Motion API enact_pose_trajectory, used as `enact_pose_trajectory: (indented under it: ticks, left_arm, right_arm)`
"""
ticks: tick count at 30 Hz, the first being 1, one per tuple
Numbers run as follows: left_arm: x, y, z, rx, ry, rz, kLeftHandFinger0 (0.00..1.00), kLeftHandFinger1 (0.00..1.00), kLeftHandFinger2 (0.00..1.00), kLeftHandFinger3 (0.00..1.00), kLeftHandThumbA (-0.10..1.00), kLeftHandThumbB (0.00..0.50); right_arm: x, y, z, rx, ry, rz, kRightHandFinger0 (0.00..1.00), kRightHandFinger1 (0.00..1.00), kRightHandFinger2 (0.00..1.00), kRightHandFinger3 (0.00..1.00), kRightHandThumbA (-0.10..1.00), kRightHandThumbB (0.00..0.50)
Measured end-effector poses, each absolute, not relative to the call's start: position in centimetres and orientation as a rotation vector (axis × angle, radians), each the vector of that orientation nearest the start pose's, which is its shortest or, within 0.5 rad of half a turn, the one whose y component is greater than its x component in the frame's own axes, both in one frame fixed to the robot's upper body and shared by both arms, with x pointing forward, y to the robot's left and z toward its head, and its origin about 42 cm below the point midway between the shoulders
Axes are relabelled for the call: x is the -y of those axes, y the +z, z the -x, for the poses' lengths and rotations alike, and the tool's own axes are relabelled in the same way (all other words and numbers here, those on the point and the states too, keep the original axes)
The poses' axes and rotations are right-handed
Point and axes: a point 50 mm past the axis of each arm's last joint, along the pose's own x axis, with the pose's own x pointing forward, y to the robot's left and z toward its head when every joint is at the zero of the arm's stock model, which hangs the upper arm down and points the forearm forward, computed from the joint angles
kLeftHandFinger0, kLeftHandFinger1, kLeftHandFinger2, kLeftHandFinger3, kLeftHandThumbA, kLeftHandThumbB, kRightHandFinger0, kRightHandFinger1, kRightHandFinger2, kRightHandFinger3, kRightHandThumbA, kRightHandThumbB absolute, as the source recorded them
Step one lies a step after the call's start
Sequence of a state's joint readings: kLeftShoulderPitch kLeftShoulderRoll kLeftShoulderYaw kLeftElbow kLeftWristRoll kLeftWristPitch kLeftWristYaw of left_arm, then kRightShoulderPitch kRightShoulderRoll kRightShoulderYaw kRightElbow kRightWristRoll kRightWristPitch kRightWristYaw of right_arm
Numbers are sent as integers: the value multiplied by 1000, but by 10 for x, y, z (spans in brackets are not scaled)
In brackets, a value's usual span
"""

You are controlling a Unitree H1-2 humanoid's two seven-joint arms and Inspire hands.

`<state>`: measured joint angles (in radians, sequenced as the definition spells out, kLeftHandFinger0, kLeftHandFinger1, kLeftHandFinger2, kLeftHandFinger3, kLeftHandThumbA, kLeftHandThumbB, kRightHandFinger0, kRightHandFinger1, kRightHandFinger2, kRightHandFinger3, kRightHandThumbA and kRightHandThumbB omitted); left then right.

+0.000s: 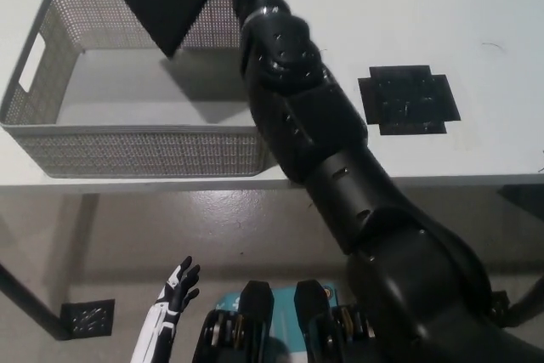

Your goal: A notebook is kept standing on the table on the right hand side and a container is kept on the left hand side and the robot uses its right hand to grab the notebook and places it in the container

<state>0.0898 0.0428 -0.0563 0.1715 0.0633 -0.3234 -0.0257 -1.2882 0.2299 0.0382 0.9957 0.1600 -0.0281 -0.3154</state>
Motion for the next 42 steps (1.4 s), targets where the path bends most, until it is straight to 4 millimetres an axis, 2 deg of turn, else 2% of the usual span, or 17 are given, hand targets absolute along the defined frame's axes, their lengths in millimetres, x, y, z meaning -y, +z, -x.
enact_pose_trajectory:
  ticks: [2,5,6,10,14,17,20,24,26,28,30,31,35,37,38,40,42]
  left_arm:
    - [-212,47,-245,65,-85,-100,1000,1000,1000,1000,1000,161]
    - [-212,48,-245,67,-90,-103,1000,1000,1000,1000,1000,193]
    - [-212,48,-246,67,-92,-104,1000,1000,1000,1000,1000,190]
    - [-211,49,-247,73,-99,-108,1000,1000,1000,1000,1000,191]
    - [-210,50,-249,78,-103,-111,1000,1000,1000,1000,1000,226]
    - [-210,51,-251,81,-105,-114,1000,1000,1000,1000,1000,210]
    - [-209,52,-251,82,-109,-117,1000,1000,1000,1000,1000,185]
    - [-207,52,-252,83,-115,-119,1000,1000,1000,1000,1000,161]
    - [-207,52,-252,83,-114,-119,1000,1000,1000,1000,1000,122]
    - [-208,52,-252,81,-113,-119,1000,1000,1000,1000,1000,148]
    - [-208,51,-252,78,-112,-119,1000,1000,1000,1000,1000,158]
    - [-208,51,-252,77,-112,-119,1000,1000,1000,1000,1000,176]
    - [-208,51,-252,73,-111,-119,1000,1000,1000,1000,1000,181]
    - [-208,50,-252,70,-111,-119,1000,1000,1000,1000,1000,181]
    - [-208,50,-251,69,-111,-119,1000,1000,1000,1000,1000,185]
    - [-208,49,-251,65,-111,-119,1000,1000,1000,1000,1000,187]
    - [-208,49,-251,62,-111,-119,1000,1000,1000,1000,1000,182]
  right_arm:
    - [-37,368,-534,211,236,-21,1000,1000,1000,1000,744,438]
    - [-25,372,-542,235,269,75,1000,1000,1000,1000,834,444]
    - [-21,374,-544,240,275,94,1000,1000,1000,1000,857,452]
    - [-2,376,-553,253,292,156,1000,1000,1000,1000,919,459]
    - [7,377,-557,257,302,191,1000,1000,1000,1000,951,472]
    - [9,377,-557,260,311,200,1000,1000,1000,1000,1000,499]
    - [9,380,-557,278,320,201,1000,1000,1000,1000,1000,490]
    - [19,400,-554,356,311,150,1000,1000,1000,1000,1000,494]
    - [30,418,-551,422,296,126,1000,1000,1000,1000,1000,487]
    - [41,432,-546,481,285,110,1000,1000,1000,1000,1000,471]
    - [50,440,-540,526,275,89,1000,1000,1000,1000,1000,476]
    - [57,441,-536,549,269,76,1000,1000,1000,1000,1000,443]
    - [76,427,-521,582,247,45,1000,1000,1000,1000,1000,447]
    - [86,410,-512,583,235,31,1000,1000,1000,1000,1000,444]
    - [90,401,-507,580,230,26,1000,1000,1000,1000,1000,425]
    - [101,376,-494,567,215,11,1000,1000,1000,1000,1000,423]
    - [112,349,-481,543,198,-1,1000,1000,1000,1000,1000,457]
